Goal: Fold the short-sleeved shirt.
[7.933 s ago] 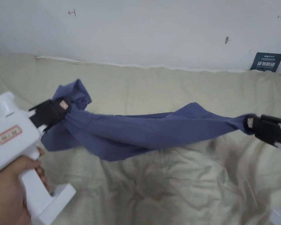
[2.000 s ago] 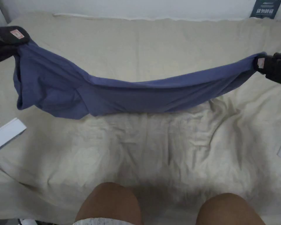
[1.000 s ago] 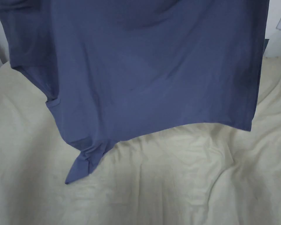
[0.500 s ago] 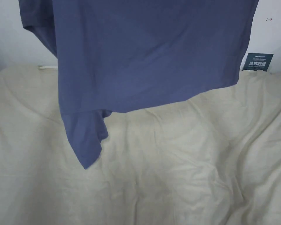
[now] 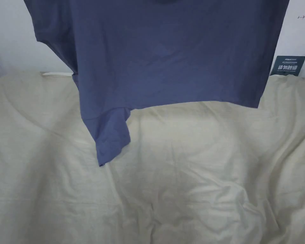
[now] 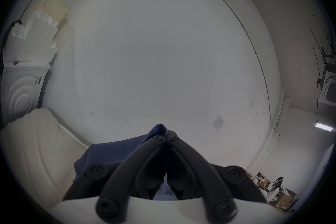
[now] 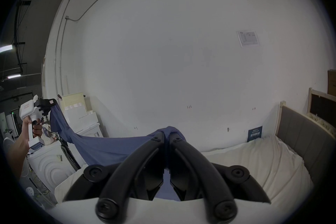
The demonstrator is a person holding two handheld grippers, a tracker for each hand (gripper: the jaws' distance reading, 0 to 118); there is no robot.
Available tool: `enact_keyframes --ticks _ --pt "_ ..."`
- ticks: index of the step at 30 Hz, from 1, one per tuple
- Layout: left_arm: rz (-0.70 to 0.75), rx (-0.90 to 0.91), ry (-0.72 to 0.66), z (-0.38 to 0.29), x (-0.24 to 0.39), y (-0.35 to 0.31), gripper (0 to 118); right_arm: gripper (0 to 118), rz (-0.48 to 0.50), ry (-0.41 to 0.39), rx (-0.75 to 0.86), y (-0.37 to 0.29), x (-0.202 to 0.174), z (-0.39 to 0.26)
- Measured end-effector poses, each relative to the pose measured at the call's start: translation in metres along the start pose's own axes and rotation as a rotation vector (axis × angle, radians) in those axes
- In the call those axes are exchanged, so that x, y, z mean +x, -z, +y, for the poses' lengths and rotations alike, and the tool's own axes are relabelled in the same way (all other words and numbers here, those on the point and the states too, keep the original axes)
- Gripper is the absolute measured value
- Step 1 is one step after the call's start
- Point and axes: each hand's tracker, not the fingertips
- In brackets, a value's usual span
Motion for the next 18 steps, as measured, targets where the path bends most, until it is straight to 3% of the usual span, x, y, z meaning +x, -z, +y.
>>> enact_keyframes --ticks 8,18 --pt "-0.028 -0.071 -0.030 -0.079 -0.037 -0.039 0 5 0.006 0.048 -0.066 -0.015 0.027 -0.071" --pt "-0.051 -0.141 -0.092 -0.161 -0.081 -0.130 1 5 0.028 0.103 -0.141 -0.080 0.047 -0.155"
